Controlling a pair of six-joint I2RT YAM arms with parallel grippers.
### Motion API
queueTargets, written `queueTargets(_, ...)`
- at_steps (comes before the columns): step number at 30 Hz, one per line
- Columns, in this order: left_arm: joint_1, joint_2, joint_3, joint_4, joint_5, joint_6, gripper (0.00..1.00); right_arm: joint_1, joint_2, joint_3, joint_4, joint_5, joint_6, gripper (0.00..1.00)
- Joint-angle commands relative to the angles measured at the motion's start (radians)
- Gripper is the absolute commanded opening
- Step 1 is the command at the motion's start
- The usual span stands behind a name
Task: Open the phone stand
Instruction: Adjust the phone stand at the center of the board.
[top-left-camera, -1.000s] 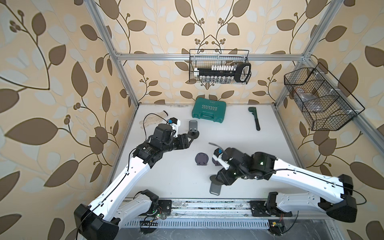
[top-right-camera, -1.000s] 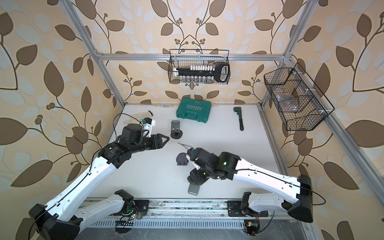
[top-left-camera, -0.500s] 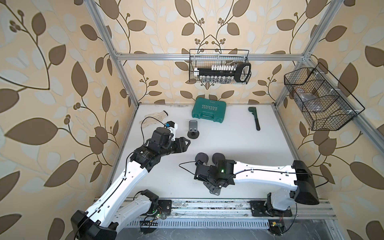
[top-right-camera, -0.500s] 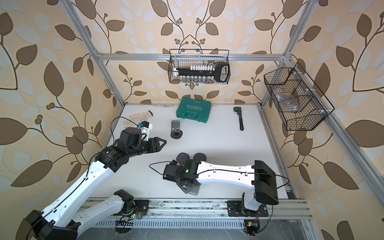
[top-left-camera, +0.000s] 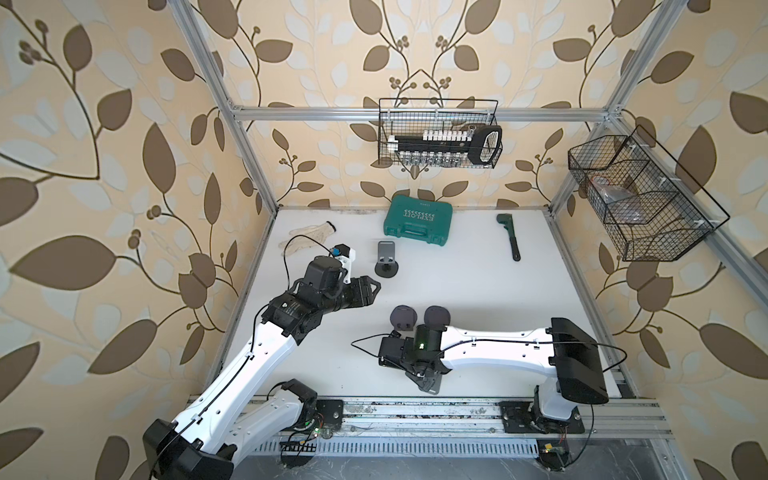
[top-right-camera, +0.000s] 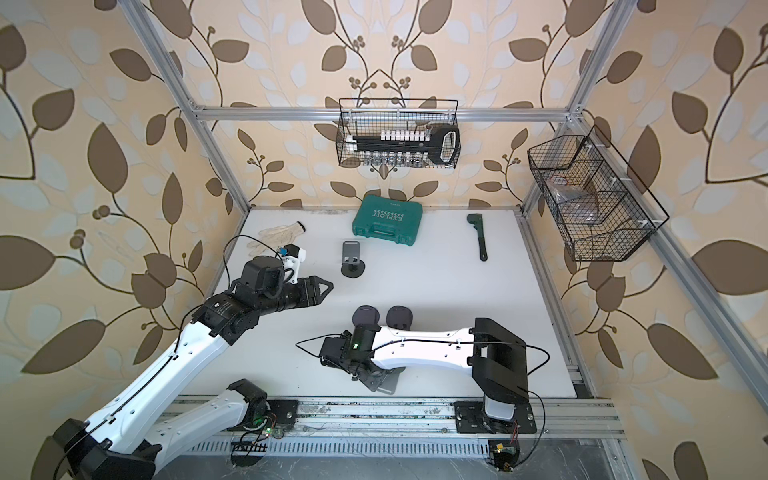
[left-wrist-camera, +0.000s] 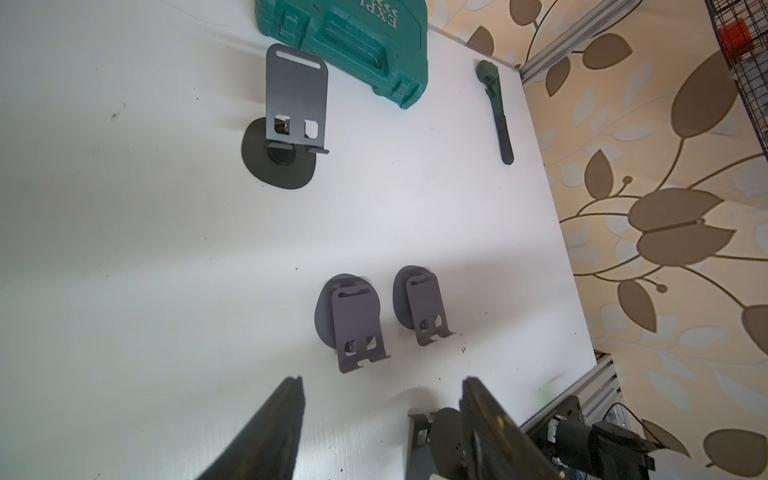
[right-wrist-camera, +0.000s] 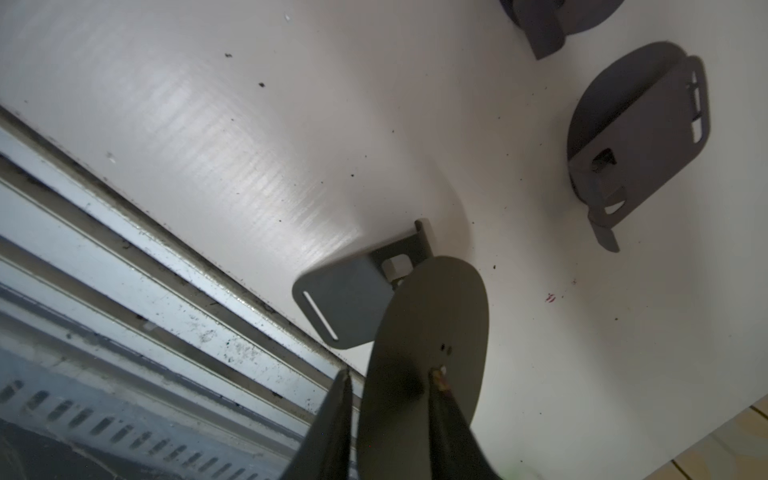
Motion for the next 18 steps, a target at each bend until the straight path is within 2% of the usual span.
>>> queueTargets(1, 0.009, -0.001, 0.002, 0.036, -0.009, 0.002, 0.62, 0.002, 0.006, 0.031, -0.025, -0.005, -0.005, 0.15)
queueTargets(5, 0.011, 0.009, 0.006, 0.037, -0.004, 0.002, 0.62, 0.002, 0.020, 0.018, -0.034, -0.006, -0.011, 0.00)
queueTargets(14, 0.011, 0.004, 0.015, 0.025, -0.018, 0.009, 0.62, -0.025, -0.047, 0.033, -0.064, 0.006, -0.042, 0.00)
queueTargets(18, 0.011, -0.008, 0.015, 0.026, -0.015, 0.018, 0.62, -0.112, -0.153, 0.002, -0.036, -0.047, -0.066, 0.00)
